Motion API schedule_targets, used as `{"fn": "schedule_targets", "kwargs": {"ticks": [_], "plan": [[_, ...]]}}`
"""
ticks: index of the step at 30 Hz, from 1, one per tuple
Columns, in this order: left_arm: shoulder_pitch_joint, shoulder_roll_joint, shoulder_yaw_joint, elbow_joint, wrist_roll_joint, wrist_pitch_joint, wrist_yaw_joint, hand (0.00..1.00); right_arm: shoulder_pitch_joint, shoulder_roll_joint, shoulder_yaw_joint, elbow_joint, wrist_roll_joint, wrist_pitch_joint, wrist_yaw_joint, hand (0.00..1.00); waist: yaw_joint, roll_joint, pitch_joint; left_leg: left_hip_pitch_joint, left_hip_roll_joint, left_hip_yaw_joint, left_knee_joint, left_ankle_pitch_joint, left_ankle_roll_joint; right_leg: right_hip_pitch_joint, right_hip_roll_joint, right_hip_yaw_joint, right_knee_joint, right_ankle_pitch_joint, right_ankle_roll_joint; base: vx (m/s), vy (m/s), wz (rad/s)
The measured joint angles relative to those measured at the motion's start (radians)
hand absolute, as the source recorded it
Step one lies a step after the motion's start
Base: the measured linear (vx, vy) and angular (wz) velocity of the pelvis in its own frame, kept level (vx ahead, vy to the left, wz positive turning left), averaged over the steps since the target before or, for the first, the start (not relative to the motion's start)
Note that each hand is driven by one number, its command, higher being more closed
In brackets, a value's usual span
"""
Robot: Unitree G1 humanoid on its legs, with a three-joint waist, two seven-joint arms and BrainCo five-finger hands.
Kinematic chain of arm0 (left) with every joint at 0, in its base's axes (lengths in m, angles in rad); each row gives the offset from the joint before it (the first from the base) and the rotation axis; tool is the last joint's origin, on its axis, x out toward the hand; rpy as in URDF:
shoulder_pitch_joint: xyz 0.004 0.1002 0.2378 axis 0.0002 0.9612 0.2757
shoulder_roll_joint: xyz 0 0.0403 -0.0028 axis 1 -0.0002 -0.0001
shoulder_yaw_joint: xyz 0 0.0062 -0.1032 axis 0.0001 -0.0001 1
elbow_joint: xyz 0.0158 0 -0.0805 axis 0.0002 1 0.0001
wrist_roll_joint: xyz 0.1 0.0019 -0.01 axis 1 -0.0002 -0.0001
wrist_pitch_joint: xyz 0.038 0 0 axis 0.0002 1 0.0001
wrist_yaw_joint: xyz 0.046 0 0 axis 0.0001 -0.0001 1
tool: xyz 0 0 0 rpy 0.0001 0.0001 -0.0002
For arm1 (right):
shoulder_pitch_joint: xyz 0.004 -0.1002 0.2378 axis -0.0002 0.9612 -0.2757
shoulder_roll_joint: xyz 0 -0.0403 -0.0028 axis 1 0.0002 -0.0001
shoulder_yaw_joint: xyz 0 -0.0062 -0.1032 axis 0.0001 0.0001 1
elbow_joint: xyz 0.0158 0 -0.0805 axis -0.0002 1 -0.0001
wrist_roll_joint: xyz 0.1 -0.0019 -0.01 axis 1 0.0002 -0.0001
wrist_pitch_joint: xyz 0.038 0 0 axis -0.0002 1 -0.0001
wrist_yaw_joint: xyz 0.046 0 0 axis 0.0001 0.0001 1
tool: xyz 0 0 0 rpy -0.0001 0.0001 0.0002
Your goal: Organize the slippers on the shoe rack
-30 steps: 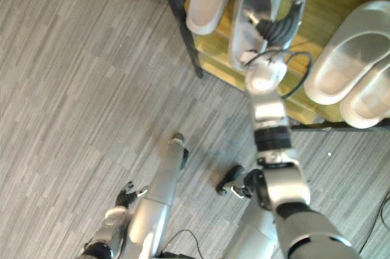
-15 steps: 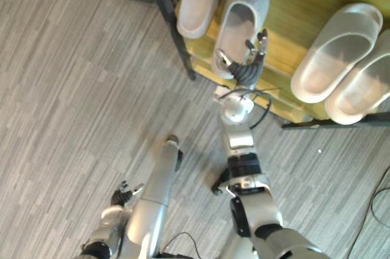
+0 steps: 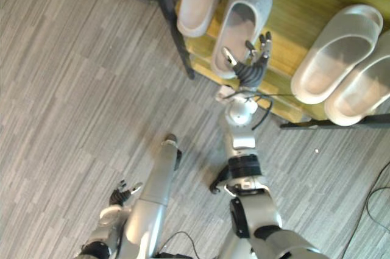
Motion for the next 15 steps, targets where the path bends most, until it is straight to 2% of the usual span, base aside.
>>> {"fn": "schedule_targets", "kwargs": {"ticks": [8, 15], "plan": [[0.0, -0.001, -0.004, -0.001, 0.0, 0.0, -0.001, 0.0, -0.049, -0.031, -0.034, 0.015, 0.072, 0.012, 0.0, 0.0, 0.006, 0.0, 0.0, -0.014, -0.013, -0.011, -0.007, 0.01, -0.002, -0.004, -0.013, -0.014, 0.001, -0.001, 0.001, 0.0, 0.042, 0.07], [-0.003, 0.001, -0.02, -0.003, -0.002, 0.0, -0.002, 0.0, -0.144, -0.064, -0.073, 0.098, 0.08, 0.034, -0.002, 0.0, 0.014, 0.001, 0.0, -0.02, -0.017, -0.017, -0.008, 0.013, -0.002, -0.005, -0.017, -0.02, 0.003, -0.002, 0.002, 0.0, 0.045, 0.03]]}}
